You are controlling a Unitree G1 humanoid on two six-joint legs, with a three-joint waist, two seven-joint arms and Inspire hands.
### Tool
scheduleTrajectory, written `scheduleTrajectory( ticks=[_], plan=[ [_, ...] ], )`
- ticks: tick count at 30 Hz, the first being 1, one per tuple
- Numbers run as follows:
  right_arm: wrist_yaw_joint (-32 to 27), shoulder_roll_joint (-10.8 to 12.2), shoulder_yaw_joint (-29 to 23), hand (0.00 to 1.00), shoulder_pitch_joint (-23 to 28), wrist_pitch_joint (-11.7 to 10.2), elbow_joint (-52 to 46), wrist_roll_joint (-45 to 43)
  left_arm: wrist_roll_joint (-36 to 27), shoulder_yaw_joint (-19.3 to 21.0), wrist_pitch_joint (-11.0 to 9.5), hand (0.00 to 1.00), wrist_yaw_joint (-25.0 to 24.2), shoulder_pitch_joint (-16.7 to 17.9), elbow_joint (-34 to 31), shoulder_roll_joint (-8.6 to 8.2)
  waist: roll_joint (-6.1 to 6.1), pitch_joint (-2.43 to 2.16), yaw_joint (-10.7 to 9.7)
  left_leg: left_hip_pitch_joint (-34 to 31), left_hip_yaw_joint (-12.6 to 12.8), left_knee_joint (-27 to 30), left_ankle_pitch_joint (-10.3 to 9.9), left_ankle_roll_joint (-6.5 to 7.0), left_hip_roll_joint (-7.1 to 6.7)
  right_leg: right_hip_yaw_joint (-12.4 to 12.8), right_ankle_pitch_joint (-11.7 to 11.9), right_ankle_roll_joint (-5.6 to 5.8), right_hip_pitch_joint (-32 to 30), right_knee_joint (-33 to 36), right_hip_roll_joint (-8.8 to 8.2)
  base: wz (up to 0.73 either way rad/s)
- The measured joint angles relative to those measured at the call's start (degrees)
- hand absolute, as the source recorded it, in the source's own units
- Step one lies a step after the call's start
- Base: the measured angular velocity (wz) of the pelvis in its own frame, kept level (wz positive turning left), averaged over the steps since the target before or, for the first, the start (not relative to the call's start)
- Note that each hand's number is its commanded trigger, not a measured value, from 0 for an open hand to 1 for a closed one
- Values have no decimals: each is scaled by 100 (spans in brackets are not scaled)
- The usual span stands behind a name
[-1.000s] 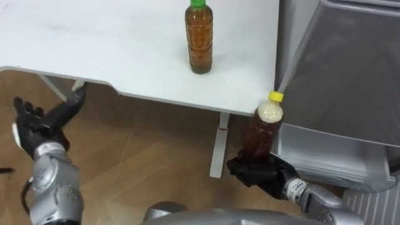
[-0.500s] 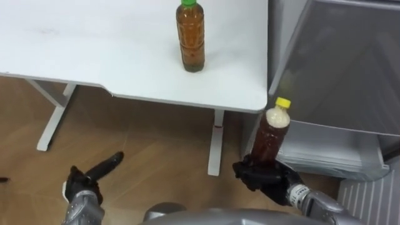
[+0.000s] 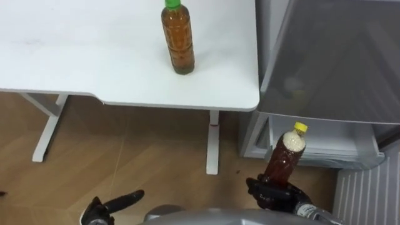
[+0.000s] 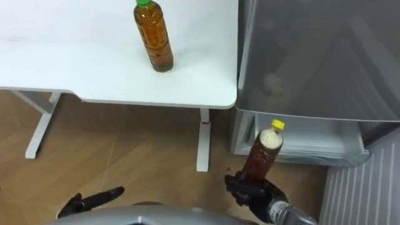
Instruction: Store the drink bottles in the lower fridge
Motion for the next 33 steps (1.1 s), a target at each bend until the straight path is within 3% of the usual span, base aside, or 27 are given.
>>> scheduleTrajectory(
  ticks=[6, 14, 18, 21, 26, 33],
  plan=[
    [-292, -6, -6, 100, 1, -46, 228, 263, 764, -122, -2, 0, -126, 5, 104, 5, -57, -34, -129, 0, 4, -2, 0, 2, -10, 20, -5, 9, -14, -77, 2, 0],
    [-431, 19, -17, 100, -38, -338, 271, 704, 2058, -330, -74, 0, -339, -131, 102, -42, -134, -36, -161, -102, 44, -3, 0, 1, -11, 52, -9, 15, -103, -89, 0, -2],
    [-431, 46, -16, 100, -153, -384, 421, 779, 2381, -344, -128, 0, -430, -212, 170, -14, -144, -35, -196, -99, 43, -13, 0, 1, -11, 52, -8, 15, -85, -85, 2, 0],
    [-451, 72, -5, 100, -203, -382, 432, 1269, 2592, -346, -140, 0, -489, -222, 170, -1, -144, -35, -231, -89, 46, -38, 1, 2, -11, 60, -7, 15, -85, -64, 1, 0],
    [-627, 107, 5, 100, -329, -388, 461, 2957, 2604, -462, -183, 0, -496, -196, 169, 55, -146, -22, -274, -9, 42, -106, 0, 2, -11, 44, -4, 17, -64, -57, 2, 0],
    [-705, 108, 0, 100, -367, -413, 461, 3960, 2660, -465, -222, 0, -493, -121, 168, 69, -158, -10, -282, -16, 21, -108, -1, 1, -11, 10, -4, 17, -76, -49, 2, 0]
  ],
)
